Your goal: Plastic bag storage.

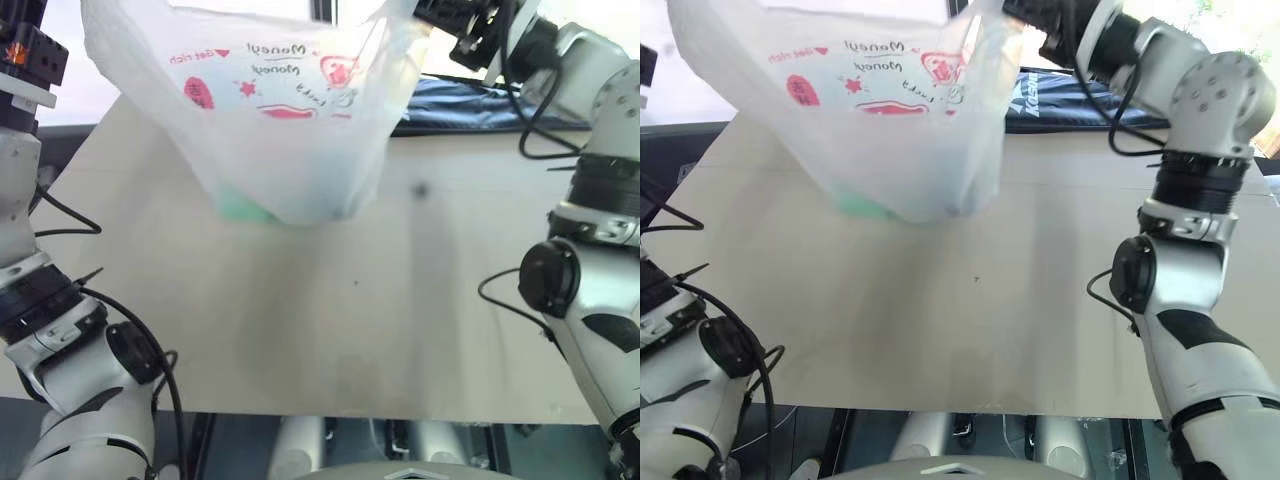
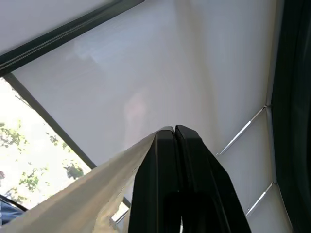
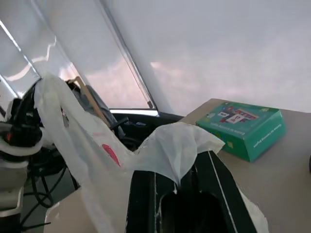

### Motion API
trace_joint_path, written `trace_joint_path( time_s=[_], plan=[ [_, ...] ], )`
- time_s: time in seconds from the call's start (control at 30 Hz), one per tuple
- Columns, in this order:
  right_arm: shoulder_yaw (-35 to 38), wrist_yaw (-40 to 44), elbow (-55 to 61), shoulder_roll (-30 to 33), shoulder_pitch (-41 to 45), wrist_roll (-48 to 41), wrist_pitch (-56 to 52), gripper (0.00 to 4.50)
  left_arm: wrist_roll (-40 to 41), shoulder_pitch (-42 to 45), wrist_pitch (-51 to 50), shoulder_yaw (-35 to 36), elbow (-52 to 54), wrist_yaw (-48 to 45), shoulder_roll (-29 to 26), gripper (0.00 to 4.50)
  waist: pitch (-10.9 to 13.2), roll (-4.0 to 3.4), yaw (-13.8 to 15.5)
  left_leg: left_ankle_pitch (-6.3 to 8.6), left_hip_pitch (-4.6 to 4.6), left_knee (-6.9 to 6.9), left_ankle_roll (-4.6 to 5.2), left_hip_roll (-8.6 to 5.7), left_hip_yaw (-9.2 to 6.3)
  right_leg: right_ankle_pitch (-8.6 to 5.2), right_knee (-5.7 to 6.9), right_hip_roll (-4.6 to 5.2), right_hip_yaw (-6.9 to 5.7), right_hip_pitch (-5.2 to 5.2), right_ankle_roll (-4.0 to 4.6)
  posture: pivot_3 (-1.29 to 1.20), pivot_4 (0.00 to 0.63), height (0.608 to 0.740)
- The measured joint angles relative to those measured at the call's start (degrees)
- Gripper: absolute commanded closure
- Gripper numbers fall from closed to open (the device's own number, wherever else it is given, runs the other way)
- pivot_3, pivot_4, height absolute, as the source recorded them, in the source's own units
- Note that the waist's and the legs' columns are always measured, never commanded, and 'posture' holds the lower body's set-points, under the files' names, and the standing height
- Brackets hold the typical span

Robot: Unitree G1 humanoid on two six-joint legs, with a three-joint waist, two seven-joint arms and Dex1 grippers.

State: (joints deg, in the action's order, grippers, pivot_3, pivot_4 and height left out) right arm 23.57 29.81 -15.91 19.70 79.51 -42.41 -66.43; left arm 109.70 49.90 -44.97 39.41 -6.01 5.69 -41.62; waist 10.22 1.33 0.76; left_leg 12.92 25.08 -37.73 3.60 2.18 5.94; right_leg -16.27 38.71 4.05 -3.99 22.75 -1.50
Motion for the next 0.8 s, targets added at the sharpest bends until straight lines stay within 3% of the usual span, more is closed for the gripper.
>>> trace_joint_path(
  time_s=[0.23,0.43,0.57,0.67,0.8],
  plan=[
    [3.5,-5.9,5.2,7.7,0.8,-5.5,-9.7,4.50,-5.4,5.8,-3.8,-5.6,-7.7,-7.5,-3.7,4.46,0.0,0.07,-0.2,0.01,0.01,0.10,0.01,0.01,0.06,0.00,-0.05,0.02,0.04,0.06,0.00,0.00,0.150,0.740],
    [6.2,-10.9,16.0,13.1,-5.7,-8.5,-17.9,4.50,-12.0,4.6,-8.4,-9.6,-8.2,-12.9,-4.2,4.46,0.0,0.07,-0.2,0.01,0.01,0.20,0.01,0.01,0.15,0.00,-0.09,0.05,0.07,0.11,0.00,0.00,0.150,0.740],
    [2.7,-11.3,28.3,17.3,-18.6,-7.4,-16.9,4.50,-24.4,1.3,-6.7,-13.8,-5.7,-19.9,-6.0,4.46,0.0,0.09,-0.2,0.01,-0.08,0.33,0.01,0.00,0.29,0.00,-0.18,0.02,0.07,0.11,-0.01,0.00,0.150,0.740],
    [-2.9,-9.0,37.3,20.3,-32.2,-3.4,-8.8,4.50,-35.9,-3.5,-3.4,-19.3,1.0,-26.7,-6.2,4.46,0.0,0.08,-0.2,0.01,-0.17,0.41,0.01,0.01,0.42,0.00,-0.19,0.03,0.17,0.12,-0.03,0.00,0.150,0.740],
    [-5.3,-1.8,43.7,23.6,-45.3,0.9,3.9,4.50,-45.3,-10.1,1.0,-21.8,5.7,-31.3,-5.3,4.46,0.0,0.05,-0.3,0.01,-0.26,0.44,0.00,0.05,0.49,-0.01,-0.18,0.02,0.24,0.12,-0.03,0.00,0.150,0.740]
  ],
)
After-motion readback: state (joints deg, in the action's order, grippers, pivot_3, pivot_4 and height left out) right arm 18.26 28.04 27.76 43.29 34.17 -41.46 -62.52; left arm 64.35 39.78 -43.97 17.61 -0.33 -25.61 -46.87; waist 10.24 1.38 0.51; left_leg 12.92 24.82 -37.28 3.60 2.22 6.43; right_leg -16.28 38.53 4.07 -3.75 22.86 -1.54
